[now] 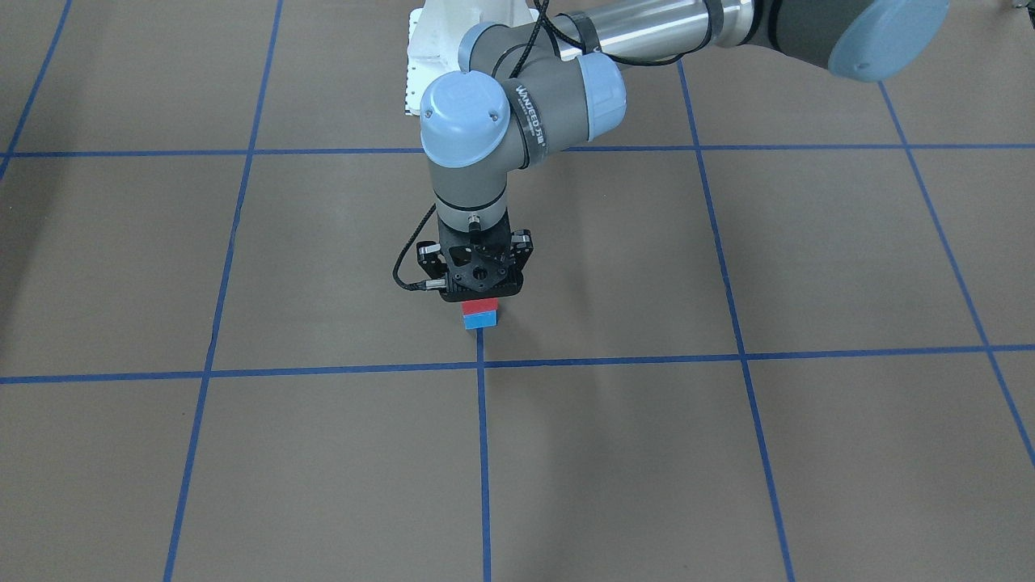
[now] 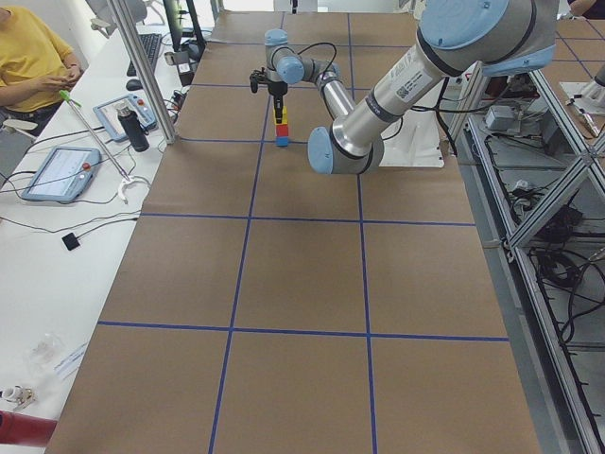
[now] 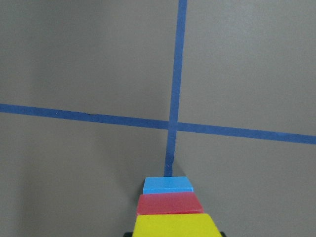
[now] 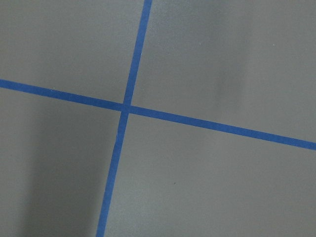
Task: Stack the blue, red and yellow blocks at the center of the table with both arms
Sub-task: 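Lower the yellow cube onto the red cube with the left gripper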
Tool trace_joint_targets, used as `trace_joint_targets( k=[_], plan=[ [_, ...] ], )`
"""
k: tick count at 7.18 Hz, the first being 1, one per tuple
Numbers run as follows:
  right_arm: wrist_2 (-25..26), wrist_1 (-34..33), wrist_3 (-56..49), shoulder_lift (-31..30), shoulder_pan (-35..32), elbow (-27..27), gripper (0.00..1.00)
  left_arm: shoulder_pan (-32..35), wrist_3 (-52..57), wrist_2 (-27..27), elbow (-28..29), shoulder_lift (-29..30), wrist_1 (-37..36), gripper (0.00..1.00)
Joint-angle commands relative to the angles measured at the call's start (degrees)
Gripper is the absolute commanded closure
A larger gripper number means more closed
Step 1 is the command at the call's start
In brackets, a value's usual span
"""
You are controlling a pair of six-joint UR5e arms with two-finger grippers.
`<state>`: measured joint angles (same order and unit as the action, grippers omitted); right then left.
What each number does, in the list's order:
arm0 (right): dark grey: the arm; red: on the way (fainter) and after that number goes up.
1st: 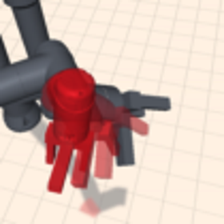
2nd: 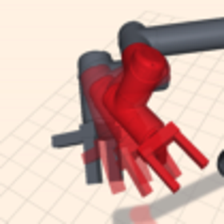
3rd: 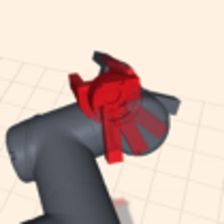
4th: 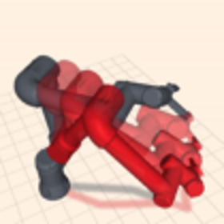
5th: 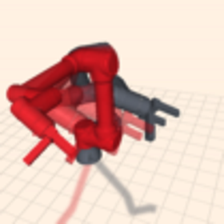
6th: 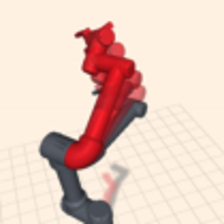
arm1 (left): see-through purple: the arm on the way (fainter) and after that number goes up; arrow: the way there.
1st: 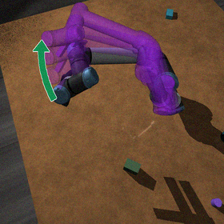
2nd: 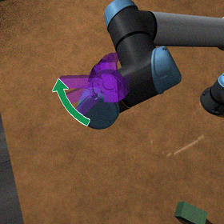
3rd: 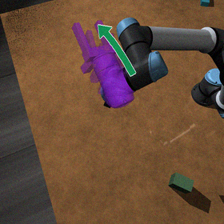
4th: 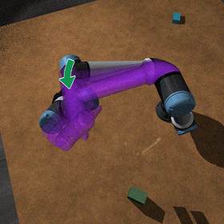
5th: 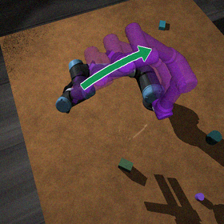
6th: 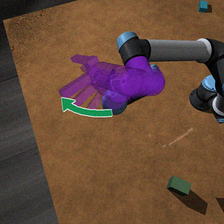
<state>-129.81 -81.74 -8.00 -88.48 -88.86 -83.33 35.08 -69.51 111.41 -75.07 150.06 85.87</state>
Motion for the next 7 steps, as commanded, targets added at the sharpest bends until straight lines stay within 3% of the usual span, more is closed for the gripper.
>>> trace_joint_targets(
  k=[1,7],
  plan=[
    [0.0,0.0,0.0,0.1,0.0,0.0,0.00,0.0,0.2,0.0,0.0,-0.1,0.0,0.91],
    [0.0,0.0,0.0,0.1,0.0,0.1,0.00,-1.1,0.2,0.0,-0.2,0.0,0.1,0.74]
  ],
)
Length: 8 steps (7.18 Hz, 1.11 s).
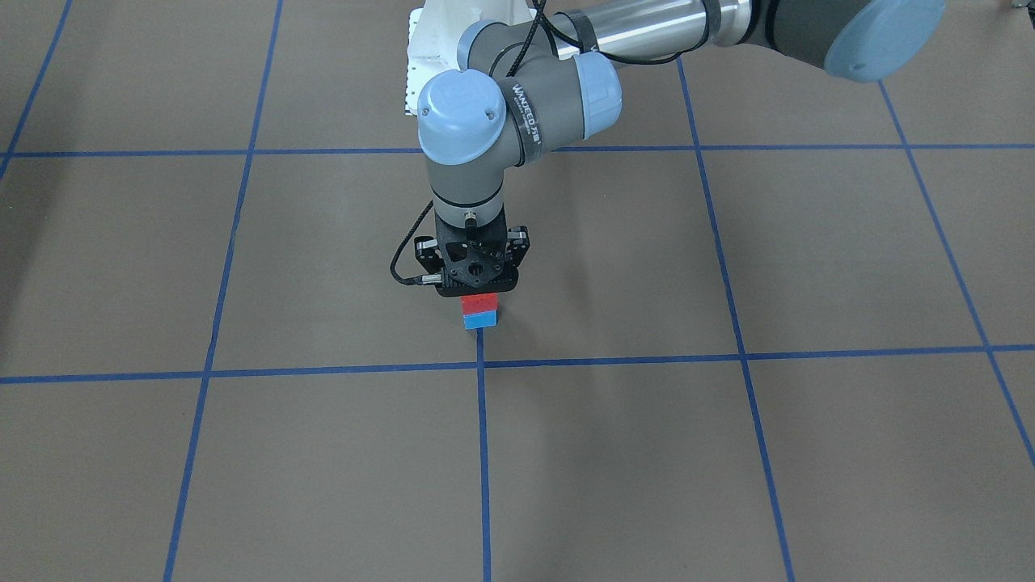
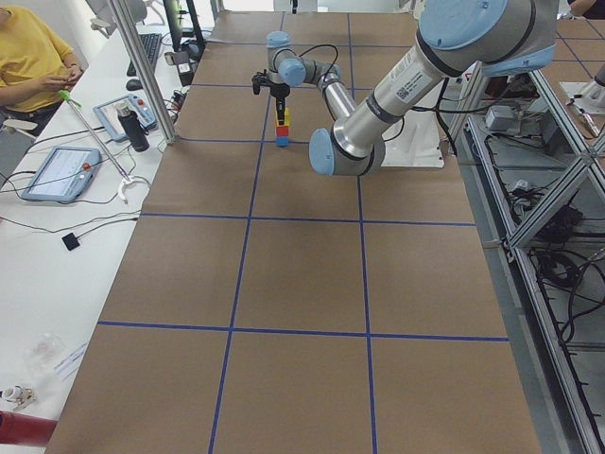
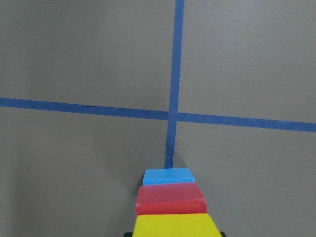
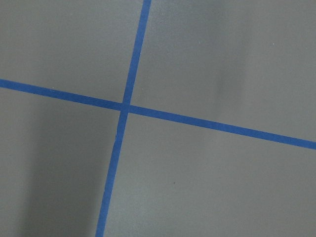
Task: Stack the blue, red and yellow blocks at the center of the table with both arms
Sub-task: 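Lower the yellow cube onto the red cube with the left gripper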
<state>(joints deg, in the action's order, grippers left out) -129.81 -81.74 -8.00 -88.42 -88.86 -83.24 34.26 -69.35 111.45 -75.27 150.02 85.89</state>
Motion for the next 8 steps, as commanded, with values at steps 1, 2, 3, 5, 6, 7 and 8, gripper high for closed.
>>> trace_joint_targets(
  k=[1,2,3,5,6,7,8],
  plan=[
    [0.0,0.0,0.0,0.0,0.0,0.0,0.00,-0.2,0.0,-0.1,0.0,0.0,0.1,0.68],
    [0.0,0.0,0.0,0.0,0.0,-0.1,0.00,-0.2,0.0,-0.1,0.1,-0.1,0.1,0.65],
    [0.0,0.0,0.0,0.0,0.0,-0.1,0.00,-0.2,0.0,-0.1,0.3,-0.1,0.1,0.65],
    [0.0,0.0,0.0,0.0,0.0,-0.1,0.00,-0.2,0.0,0.0,0.3,-0.1,0.0,0.65],
    [0.0,0.0,0.0,0.0,0.0,-0.1,0.00,-0.2,0.1,0.0,0.3,-0.1,0.1,0.65],
    [0.0,0.0,0.0,0.0,0.0,-0.1,0.00,-0.2,0.1,0.1,0.1,-0.1,0.1,0.64],
    [0.0,0.0,0.0,0.0,0.0,-0.1,0.00,-0.1,0.1,0.2,0.0,-0.1,0.1,0.65]
  ],
)
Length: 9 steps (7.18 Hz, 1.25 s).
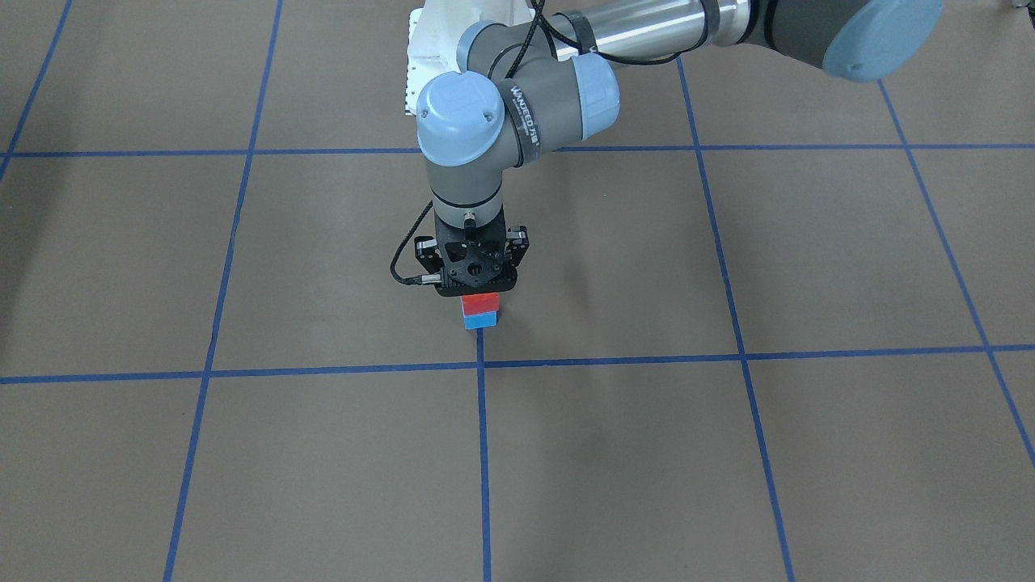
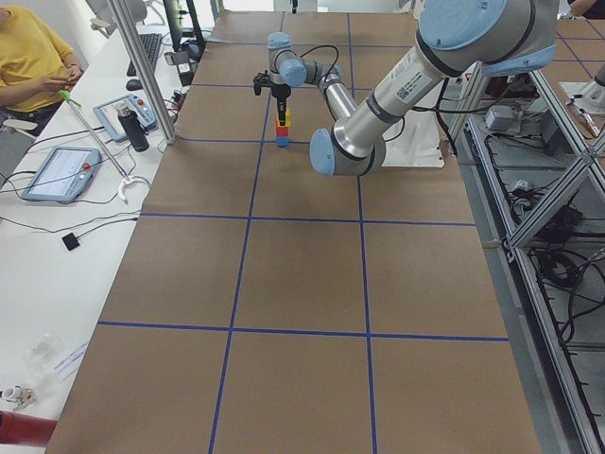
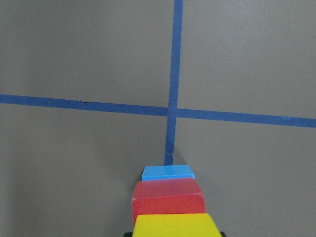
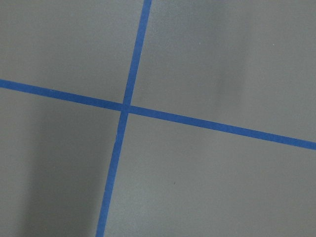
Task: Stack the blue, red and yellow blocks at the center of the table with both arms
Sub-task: 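Lower the yellow cube onto the red cube with the left gripper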
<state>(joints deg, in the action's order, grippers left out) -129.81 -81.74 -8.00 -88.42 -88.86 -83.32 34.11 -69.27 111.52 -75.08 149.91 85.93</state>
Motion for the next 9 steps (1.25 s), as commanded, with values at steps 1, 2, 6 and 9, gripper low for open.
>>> trace_joint_targets(
  k=[1,2,6,9],
  plan=[
    [0.0,0.0,0.0,0.0,0.0,-0.1,0.00,0.3,2.1,0.2,-0.3,0.0,-0.2,0.64],
    [0.0,0.0,0.0,0.0,0.0,-0.1,0.00,0.4,2.2,0.2,-0.3,0.0,-0.2,0.64],
    [0.0,0.0,0.0,0.1,0.0,0.0,0.00,0.4,2.2,0.1,-0.3,0.0,0.0,0.00],
    [0.0,0.0,0.1,0.1,0.0,0.0,0.00,0.4,2.3,0.1,-0.4,-0.1,0.0,0.00]
  ],
)
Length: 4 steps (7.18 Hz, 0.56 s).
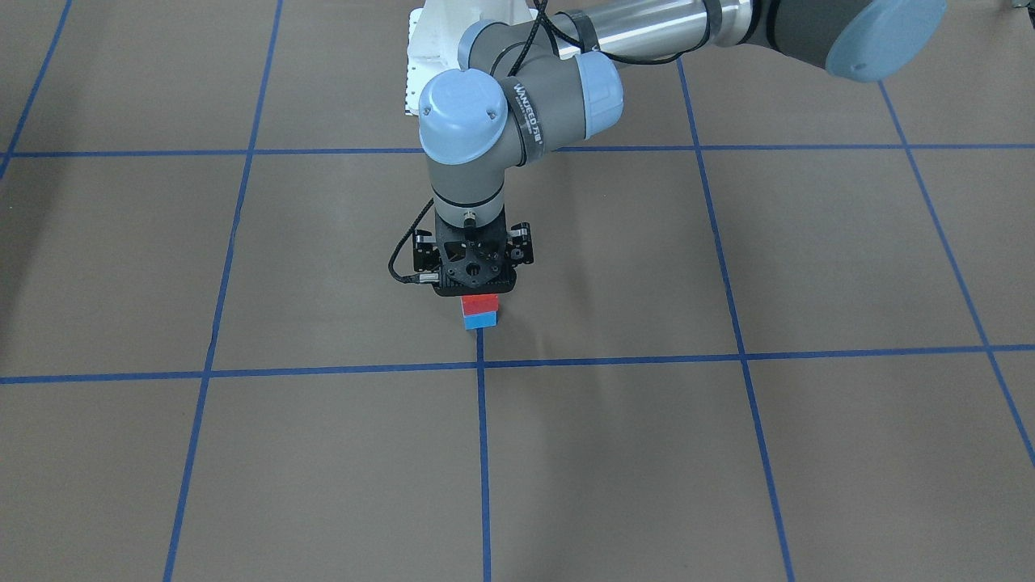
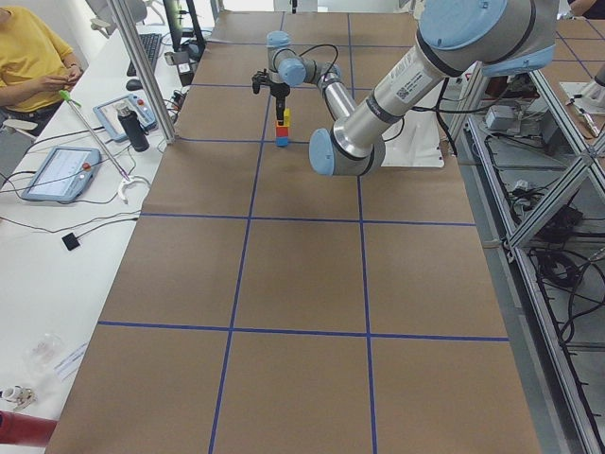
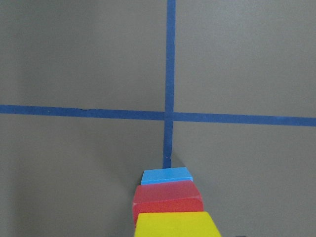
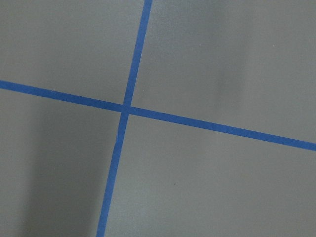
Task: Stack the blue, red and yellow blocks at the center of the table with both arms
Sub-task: 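Open the left gripper and lift it away from the stack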
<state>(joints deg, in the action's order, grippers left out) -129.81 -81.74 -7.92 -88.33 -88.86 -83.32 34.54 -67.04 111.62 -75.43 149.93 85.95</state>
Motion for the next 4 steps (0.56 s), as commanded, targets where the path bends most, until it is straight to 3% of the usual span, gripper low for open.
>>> trace_joint_targets(
  k=[1,2,4],
  plan=[
    [0.0,0.0,0.0,0.0,0.1,0.1,0.00,0.6,0.2,0.2,-1.6,-0.2,-0.5,0.00],
    [0.0,0.0,-0.1,-0.1,0.0,0.0,0.00,1.8,0.2,1.5,-5.5,-1.6,-1.8,0.00],
    [0.0,0.0,-0.2,-0.2,0.0,0.1,0.00,5.3,10.8,4.3,-22.2,-10.7,-11.7,0.00]
  ],
)
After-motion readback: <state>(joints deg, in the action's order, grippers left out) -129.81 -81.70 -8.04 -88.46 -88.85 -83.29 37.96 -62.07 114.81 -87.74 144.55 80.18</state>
